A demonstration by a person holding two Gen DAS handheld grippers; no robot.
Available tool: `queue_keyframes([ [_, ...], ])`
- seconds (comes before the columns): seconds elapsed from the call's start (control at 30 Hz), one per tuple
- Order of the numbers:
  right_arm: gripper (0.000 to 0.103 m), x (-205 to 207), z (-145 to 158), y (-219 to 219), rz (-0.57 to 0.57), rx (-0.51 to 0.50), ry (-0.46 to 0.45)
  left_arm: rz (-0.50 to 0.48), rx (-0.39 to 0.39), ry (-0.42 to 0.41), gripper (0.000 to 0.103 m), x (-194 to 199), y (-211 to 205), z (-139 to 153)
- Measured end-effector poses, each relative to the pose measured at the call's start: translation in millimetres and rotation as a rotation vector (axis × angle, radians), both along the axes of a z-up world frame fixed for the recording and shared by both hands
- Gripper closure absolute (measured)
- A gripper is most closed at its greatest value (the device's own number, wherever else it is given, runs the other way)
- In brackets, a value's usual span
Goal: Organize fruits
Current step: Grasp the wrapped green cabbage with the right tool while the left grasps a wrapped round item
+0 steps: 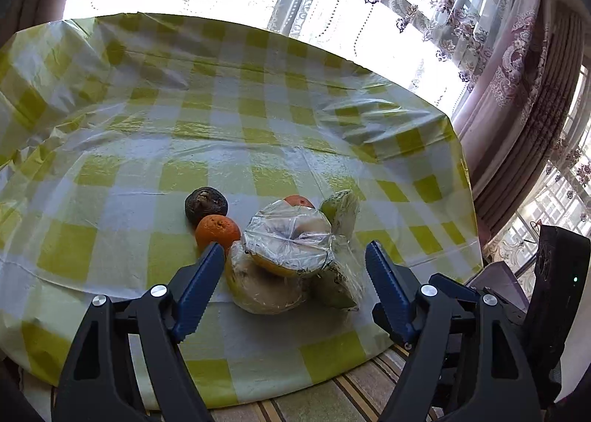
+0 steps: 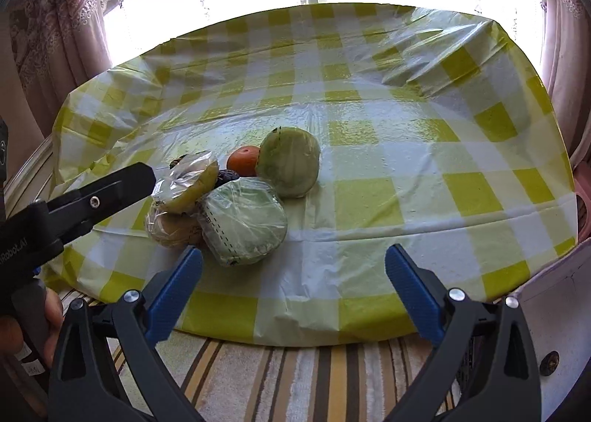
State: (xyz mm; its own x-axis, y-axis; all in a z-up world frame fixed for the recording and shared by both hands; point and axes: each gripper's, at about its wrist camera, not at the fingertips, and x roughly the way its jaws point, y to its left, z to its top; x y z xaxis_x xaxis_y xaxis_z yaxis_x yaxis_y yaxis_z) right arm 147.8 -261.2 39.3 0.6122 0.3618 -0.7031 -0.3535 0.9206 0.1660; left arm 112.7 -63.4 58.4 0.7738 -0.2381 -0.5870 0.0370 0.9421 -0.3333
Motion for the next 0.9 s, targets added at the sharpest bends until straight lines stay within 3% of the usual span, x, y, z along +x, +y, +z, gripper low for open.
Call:
queue_keyframes([
  [0.33,0.004,16.8,-15.6,11.5,0.016,-0.01,0.034,-0.069,0.04,0.063,0.028,33.0,-6.4,-17.7],
  [0.4,0.004,20.6,-19.1,12.2,0.015,-0.008,0.044,-0.062,0.041,0.078,0.041,36.9,-5.8,-21.2],
  [0.47,0.004,24.1,-21.5,12.9,0.017,0.0,0.054,-0.063,0.047,0.078,0.043,38.8,-4.2,-22.4],
  [0.63,0.004,29.5,-25.0,19.2,0.036,0.022,0.058,-0.069,0.038,0.043,0.045,32.6,-0.7,-23.9],
  [0.9,0.004,36.5,-23.2,20.9,0.059,0.118,0.064,0.051,-0.048,-0.029,0.045,13.1,29.2,-23.4],
])
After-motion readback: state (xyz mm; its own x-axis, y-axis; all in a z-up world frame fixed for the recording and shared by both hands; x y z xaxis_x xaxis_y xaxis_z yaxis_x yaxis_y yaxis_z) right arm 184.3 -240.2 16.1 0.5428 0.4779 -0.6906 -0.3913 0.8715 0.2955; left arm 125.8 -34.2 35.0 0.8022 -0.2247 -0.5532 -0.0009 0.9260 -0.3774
